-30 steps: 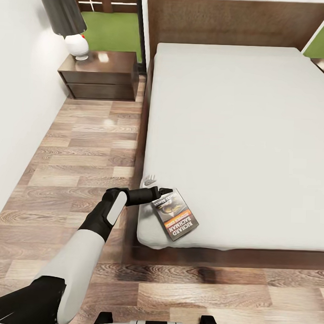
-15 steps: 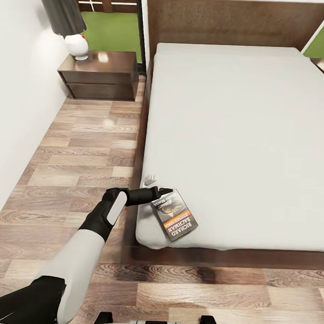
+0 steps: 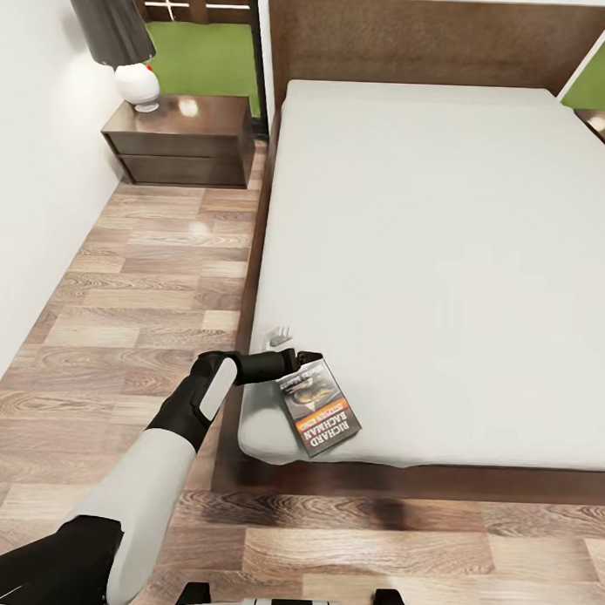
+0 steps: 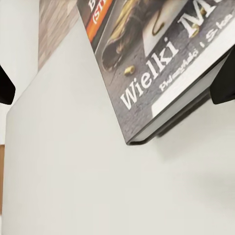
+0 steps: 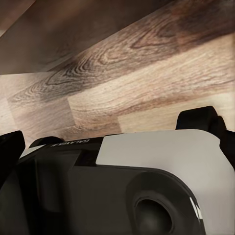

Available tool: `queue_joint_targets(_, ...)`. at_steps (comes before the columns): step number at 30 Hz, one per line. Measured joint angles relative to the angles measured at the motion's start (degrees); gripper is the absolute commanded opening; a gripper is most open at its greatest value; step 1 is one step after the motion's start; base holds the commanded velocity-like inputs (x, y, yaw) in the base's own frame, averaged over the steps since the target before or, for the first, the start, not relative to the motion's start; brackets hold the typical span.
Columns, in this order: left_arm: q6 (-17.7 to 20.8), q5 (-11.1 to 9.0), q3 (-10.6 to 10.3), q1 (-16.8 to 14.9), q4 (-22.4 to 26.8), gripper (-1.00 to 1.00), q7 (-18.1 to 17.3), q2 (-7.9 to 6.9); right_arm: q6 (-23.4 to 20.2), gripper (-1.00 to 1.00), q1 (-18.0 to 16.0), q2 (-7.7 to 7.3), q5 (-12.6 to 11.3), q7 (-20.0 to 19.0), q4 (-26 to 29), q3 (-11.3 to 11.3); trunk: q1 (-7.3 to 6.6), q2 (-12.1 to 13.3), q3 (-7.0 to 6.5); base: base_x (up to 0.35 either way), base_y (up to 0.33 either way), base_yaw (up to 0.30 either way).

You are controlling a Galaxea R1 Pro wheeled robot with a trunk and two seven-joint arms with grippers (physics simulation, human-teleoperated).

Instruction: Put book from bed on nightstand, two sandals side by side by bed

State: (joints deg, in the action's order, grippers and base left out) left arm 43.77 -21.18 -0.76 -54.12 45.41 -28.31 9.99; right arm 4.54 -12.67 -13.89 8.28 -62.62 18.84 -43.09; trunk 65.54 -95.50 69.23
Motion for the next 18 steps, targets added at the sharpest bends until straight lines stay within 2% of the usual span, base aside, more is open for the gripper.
queue_joint_targets(7,0.0,0.0,0.02,0.0,-0.03,1.0,0.0,0.0,0.0,1.0,0.0,0.0,0.0,0.0,0.05,0.0,0.0,0.0,0.0,-0.003,-0.003,0.0)
queue_joint_targets(12,0.0,0.0,0.02,0.0,-0.02,1.0,0.0,0.0,0.0,1.0,-0.02,0.01,-0.01,0.03,0.06,0.0,0.01,0.0,0.0,-0.136,0.0,0.0)
queue_joint_targets(18,0.0,0.0,0.02,0.0,-0.05,1.0,0.0,0.0,0.0,1.0,0.0,0.0,-0.01,0.03,0.04,0.0,0.0,0.0,0.0,-0.03,0.0,0.0)
